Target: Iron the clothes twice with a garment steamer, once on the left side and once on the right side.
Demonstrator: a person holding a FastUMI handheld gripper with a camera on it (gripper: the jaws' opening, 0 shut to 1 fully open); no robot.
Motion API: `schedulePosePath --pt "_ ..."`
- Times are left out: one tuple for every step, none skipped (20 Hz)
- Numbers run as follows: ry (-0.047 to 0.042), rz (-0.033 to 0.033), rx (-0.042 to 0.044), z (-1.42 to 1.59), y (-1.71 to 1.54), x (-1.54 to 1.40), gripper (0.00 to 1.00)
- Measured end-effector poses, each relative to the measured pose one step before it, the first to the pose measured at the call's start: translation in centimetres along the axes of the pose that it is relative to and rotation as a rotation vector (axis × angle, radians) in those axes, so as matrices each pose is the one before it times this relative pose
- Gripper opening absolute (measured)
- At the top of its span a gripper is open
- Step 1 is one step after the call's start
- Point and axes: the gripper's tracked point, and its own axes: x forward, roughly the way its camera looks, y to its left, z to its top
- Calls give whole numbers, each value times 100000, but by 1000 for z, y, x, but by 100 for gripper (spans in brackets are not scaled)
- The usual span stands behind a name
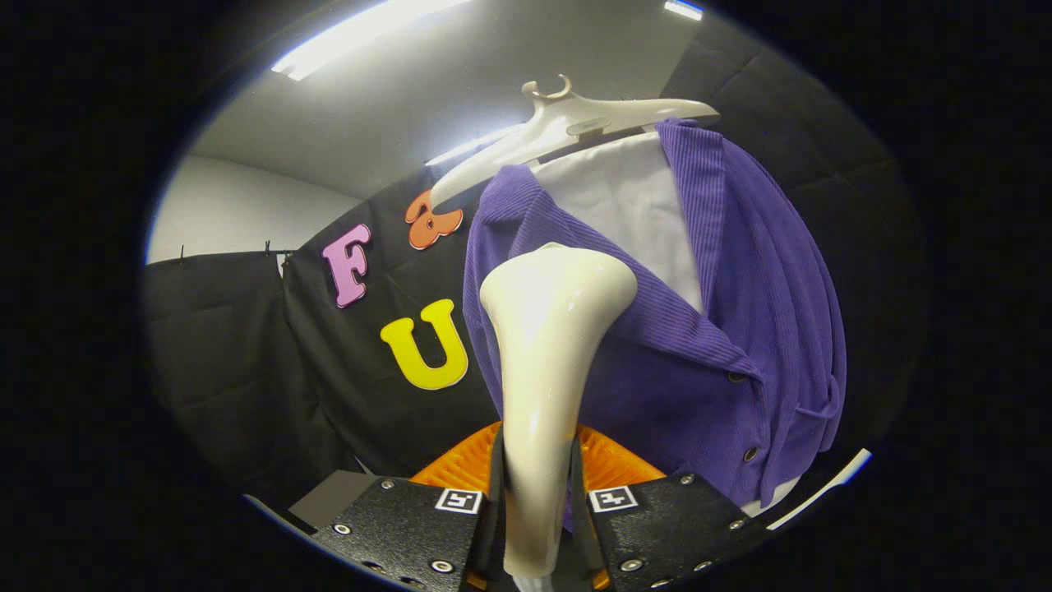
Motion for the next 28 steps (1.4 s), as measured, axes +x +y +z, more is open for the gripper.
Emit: schedulePosePath --pt "1347 -232 396 -583 -311 122 33" --pt "1217 -352 237 -736 -190 -34 33" --pt "1383 -426 162 -671 -196 99 33" --pt "1429 -266 -15 -662 -249 -2 33" --pt "1076 -278 202 -514 -167 95 33" --pt "1015 -351 233 -470 19 210 33" --pt "1138 -285 108 -508 -34 246 33" --pt "1197 -255 227 -563 -209 5 33" --pt "1017 -236 270 -563 -341 -189 33" --pt "1043 -311 409 -573 -210 45 33" --pt "942 -457 550 -797 -449 -182 33" --pt "997 -572 394 -709 -373 -111 33" --pt "1125 -638 499 -936 -403 -231 33" --pt "1400 -409 767 -910 -361 9 33" --pt "1531 -300 805 -710 -409 -29 33" --pt "1587 -493 575 -615 -353 225 33" --pt "1505 -610 274 -679 -238 166 33" --pt "1168 -567 354 -758 -415 -178 33" --pt "1165 -409 147 -722 -379 3 33" --pt "976 -450 121 -754 -309 -41 33" --pt "1123 -426 221 -697 -305 2 33" --pt "1157 -376 393 -699 -244 -8 33" --pt "1224 -365 201 -665 -270 52 33" --pt "1249 -624 -67 -869 -427 61 33" --pt "1247 -681 -120 -660 -302 137 33" --pt "1137 -388 324 -636 -259 46 33" --pt "1114 -181 344 -704 -246 -12 33" --pt "951 -148 271 -727 -117 77 33"
